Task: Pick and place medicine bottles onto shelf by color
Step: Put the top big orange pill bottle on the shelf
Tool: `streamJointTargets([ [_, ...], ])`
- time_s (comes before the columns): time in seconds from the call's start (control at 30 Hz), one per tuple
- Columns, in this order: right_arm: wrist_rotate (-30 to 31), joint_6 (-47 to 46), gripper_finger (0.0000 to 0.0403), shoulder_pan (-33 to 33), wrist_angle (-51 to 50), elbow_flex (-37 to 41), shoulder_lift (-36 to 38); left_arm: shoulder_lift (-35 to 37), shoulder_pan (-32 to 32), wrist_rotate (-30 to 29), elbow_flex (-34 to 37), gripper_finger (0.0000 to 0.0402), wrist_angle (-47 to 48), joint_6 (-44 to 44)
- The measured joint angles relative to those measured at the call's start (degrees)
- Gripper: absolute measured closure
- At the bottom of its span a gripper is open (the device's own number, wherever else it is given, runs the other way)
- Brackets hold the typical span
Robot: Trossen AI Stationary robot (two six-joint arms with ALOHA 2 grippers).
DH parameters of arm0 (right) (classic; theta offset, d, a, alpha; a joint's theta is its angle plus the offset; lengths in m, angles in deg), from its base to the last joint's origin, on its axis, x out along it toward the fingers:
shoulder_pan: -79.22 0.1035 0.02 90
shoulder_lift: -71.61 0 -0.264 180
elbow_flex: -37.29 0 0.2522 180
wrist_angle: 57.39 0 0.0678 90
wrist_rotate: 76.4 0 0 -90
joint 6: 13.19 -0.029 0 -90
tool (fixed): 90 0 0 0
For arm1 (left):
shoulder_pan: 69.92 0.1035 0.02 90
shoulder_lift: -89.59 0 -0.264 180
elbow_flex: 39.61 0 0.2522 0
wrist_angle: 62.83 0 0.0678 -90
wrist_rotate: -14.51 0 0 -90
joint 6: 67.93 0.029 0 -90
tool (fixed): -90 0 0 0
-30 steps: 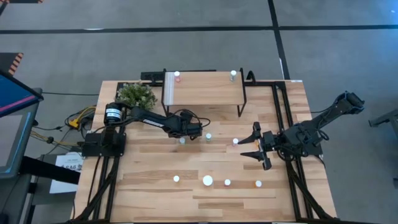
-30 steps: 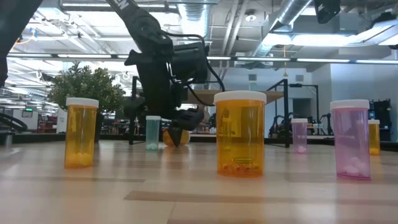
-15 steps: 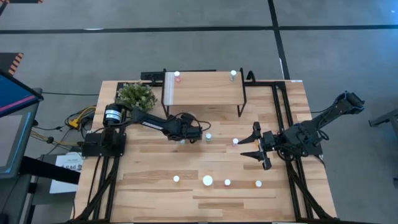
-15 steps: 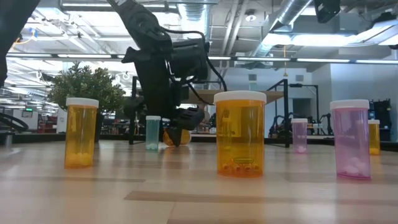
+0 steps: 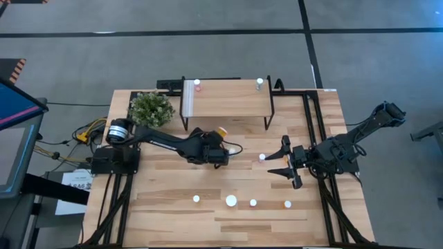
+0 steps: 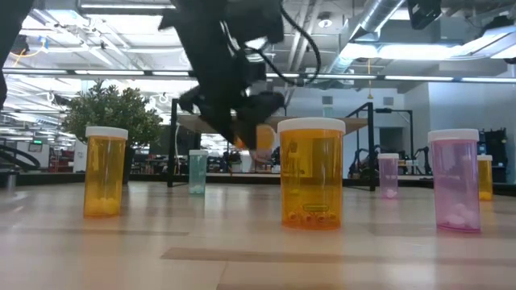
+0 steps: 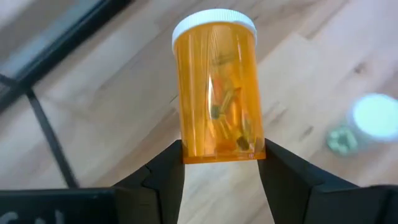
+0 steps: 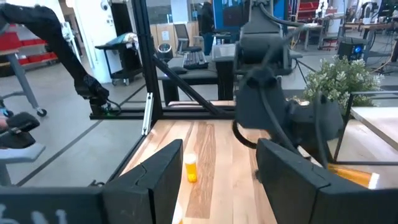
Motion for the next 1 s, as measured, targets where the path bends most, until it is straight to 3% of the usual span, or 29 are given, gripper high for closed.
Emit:
streamJointTargets([
  [0.13,0.0,-0.1,0.0178,0.0,-0.3,0.0,0.0,3.7,-2.5,-1.2,0.0,0.0239,1.0,3.1],
  [0.27,0.0,-0.4,0.0178,0.0,-0.3,0.0,0.0,7.7,-6.3,-6.2,0.1,0.0239,1.1,7.3],
  [0.47,0.1,-1.2,0.0178,-1.3,1.0,0.0,-0.1,13.8,-10.8,-9.7,0.4,0.0246,-3.5,14.9],
  [0.63,0.1,-1.0,0.0178,-2.9,3.8,0.0,-0.1,18.8,-12.5,-1.6,7.3,0.0244,-23.1,26.2],
  [0.8,0.5,-3.4,0.0178,-5.0,7.6,0.0,-1.8,22.3,-12.2,7.8,17.7,0.0243,-51.4,35.8],
  [0.9,2.4,-7.1,0.0178,-7.7,10.9,0.0,-4.2,22.3,-11.2,12.4,22.6,0.0243,-65.9,38.5],
  [1.0,2.6,-9.9,0.0178,-10.9,12.7,0.0,-7.4,22.1,-9.9,16.9,25.3,0.0243,-73.3,38.9],
])
